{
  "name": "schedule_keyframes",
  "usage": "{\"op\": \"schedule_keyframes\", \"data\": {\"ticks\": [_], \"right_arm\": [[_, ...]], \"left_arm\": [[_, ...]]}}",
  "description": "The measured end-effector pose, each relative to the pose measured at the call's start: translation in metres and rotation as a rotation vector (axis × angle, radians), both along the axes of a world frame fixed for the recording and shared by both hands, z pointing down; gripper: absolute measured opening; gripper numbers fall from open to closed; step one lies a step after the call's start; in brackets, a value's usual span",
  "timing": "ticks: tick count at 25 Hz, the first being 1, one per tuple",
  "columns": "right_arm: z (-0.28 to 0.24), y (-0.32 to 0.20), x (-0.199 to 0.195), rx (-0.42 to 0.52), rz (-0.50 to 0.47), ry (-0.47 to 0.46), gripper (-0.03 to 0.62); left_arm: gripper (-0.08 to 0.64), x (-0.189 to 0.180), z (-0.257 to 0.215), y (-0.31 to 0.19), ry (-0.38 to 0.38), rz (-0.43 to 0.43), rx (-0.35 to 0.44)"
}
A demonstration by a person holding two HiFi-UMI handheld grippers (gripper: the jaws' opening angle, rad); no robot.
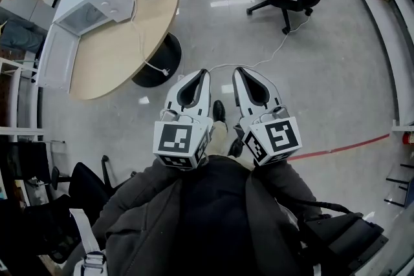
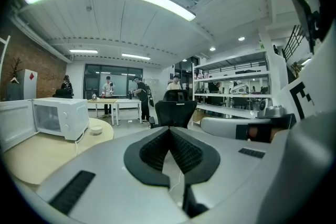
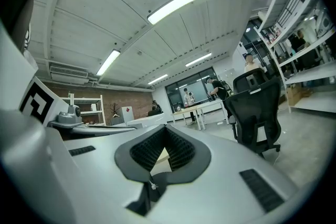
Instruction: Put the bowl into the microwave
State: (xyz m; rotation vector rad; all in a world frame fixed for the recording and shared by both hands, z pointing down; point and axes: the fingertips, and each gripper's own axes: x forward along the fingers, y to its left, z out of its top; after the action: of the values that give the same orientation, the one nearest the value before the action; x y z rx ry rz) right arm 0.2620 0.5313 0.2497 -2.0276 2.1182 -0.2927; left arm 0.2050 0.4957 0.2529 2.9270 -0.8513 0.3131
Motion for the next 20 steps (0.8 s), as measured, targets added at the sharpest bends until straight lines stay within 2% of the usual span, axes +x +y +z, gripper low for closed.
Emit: {"op": "schedule_keyframes", "data": {"ticks": [7, 13, 20], "right_arm": [[0.011, -0.085, 0.009, -0.058, -0.066, 0.035, 0.006], [0.017, -0.175, 0.009, -0.085, -0.134, 0.011, 0.006], [0.019, -0.258, 0.001, -0.120, -0.197, 0.034, 0.006]], "left_arm": [[0.009, 0.010, 0.014, -0.089, 0.056, -0.065, -0.047], [0.009, 0.010, 0.017, -0.178, 0.070, -0.123, -0.054], [0.009, 0.011, 0.021, -0.257, 0.093, -0.152, -0.085]]}}
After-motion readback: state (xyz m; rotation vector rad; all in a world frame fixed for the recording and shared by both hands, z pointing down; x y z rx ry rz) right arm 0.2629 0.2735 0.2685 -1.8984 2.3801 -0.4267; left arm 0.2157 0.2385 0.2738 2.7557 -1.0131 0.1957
